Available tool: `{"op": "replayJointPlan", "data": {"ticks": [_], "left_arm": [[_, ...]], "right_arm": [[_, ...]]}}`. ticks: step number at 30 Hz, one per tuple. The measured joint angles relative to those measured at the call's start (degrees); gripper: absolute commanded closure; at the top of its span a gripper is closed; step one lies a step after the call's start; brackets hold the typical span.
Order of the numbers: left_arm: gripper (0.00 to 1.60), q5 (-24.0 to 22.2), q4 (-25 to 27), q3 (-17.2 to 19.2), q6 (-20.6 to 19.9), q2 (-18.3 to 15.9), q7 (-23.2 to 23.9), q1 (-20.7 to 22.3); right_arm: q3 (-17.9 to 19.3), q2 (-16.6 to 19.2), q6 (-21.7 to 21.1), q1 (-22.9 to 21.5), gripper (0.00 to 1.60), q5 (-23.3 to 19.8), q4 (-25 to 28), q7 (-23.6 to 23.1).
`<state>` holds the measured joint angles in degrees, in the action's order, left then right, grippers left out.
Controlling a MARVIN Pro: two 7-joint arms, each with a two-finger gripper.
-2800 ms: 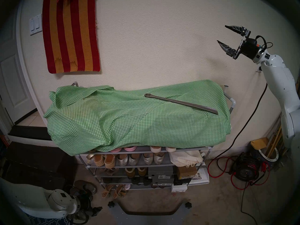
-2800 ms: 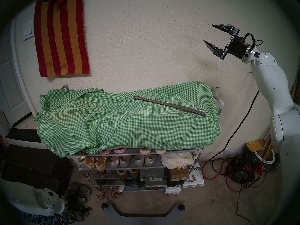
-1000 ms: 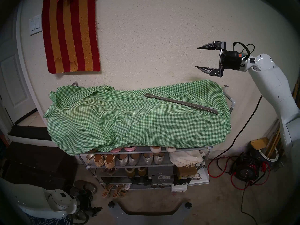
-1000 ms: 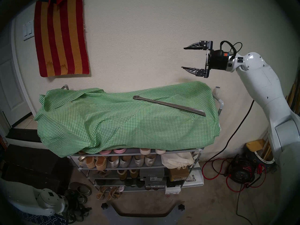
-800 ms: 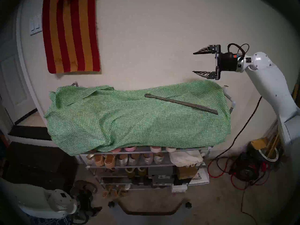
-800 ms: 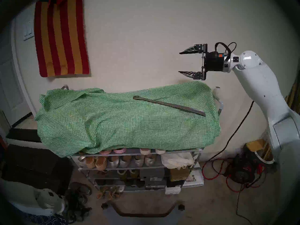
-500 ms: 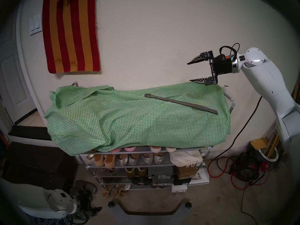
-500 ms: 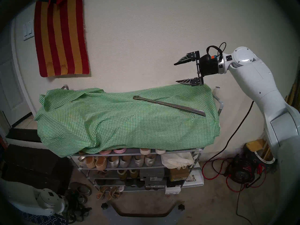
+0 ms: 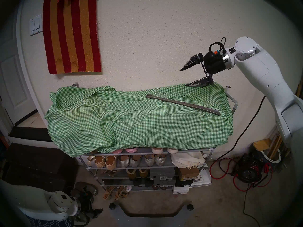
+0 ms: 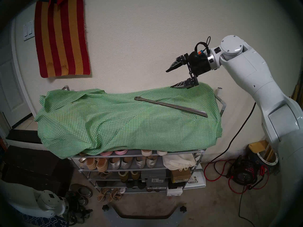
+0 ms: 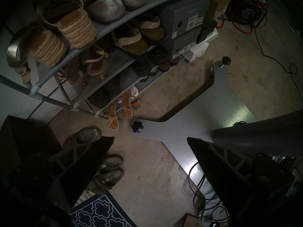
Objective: Lift the object off the cloth, cover the shoe rack with the cloth, put the object back
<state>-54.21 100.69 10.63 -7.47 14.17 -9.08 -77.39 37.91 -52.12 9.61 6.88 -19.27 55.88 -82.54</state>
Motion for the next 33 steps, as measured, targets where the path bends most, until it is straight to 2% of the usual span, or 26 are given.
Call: {"op": "replayJointPlan", "data": {"ticks": [11,27,33], "left_arm": [[0.00,0.0,0.0,0.0,0.0,0.0,0.0,0.0],[0.00,0.0,0.0,-0.1,0.0,0.0,0.0,0.1],[0.00,0.0,0.0,-0.1,0.0,0.0,0.0,0.1]], "right_arm": [[-2.7,-3.0,-2.8,0.1,0.00,2.4,-4.1,-0.6],[-6.7,-7.7,-6.4,0.7,0.00,5.3,-12.9,-2.5],[-8.9,-7.9,-8.7,-0.2,0.00,5.3,-13.1,-2.5]]}}
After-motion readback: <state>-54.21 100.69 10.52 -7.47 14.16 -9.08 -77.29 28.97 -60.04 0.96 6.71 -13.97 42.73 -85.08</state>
